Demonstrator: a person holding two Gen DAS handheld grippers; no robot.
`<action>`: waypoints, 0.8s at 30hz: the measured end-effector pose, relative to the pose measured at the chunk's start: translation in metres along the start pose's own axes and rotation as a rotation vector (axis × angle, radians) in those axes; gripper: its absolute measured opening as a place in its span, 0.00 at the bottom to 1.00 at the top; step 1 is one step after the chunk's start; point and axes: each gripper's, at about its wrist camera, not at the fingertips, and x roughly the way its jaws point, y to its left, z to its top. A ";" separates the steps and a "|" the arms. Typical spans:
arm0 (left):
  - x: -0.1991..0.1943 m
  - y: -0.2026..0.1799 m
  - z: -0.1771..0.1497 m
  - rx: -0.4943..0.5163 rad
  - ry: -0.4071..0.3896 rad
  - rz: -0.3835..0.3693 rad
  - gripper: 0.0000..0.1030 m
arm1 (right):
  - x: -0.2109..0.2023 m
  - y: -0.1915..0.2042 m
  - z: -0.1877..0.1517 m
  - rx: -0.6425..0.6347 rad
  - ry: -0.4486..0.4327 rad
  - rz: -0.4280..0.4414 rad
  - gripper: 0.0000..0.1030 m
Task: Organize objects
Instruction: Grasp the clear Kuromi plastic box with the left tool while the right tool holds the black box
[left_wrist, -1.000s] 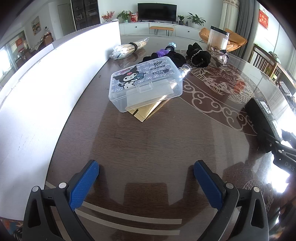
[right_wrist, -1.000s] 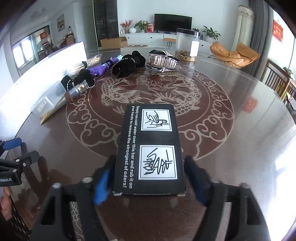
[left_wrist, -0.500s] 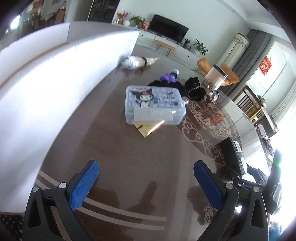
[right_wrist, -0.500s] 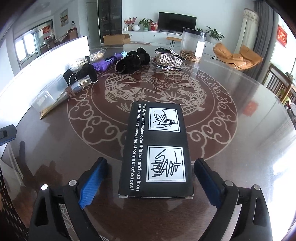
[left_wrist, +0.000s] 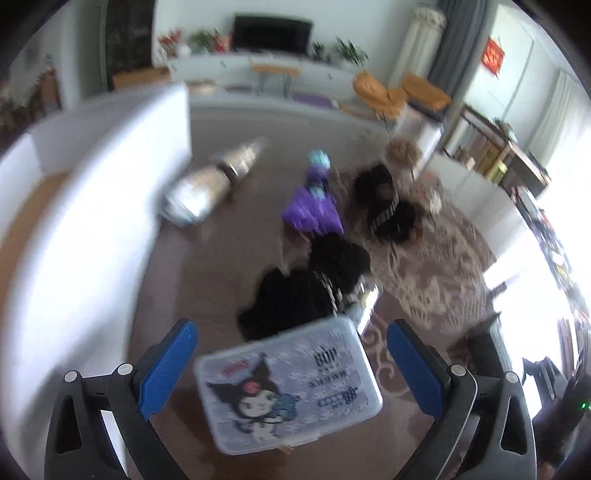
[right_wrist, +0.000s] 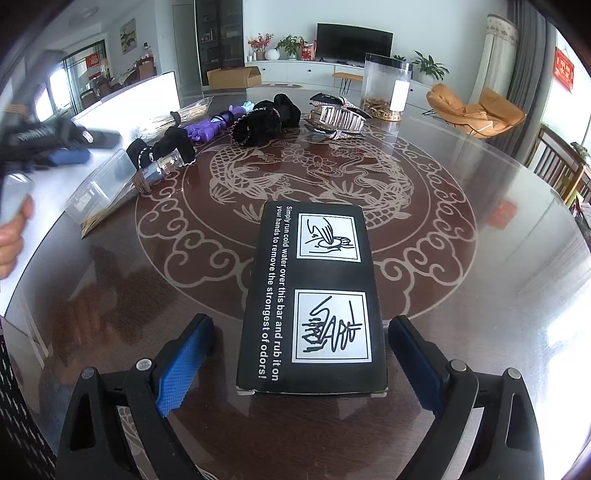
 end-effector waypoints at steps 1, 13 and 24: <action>0.004 -0.003 -0.005 0.018 0.029 -0.016 1.00 | 0.000 0.000 0.000 0.001 0.000 0.001 0.93; -0.017 -0.047 -0.077 0.169 0.064 0.029 1.00 | 0.000 0.000 -0.001 0.002 0.001 0.001 0.93; -0.039 -0.045 -0.112 0.036 -0.001 0.140 0.63 | 0.006 -0.004 0.002 0.013 0.024 0.047 1.00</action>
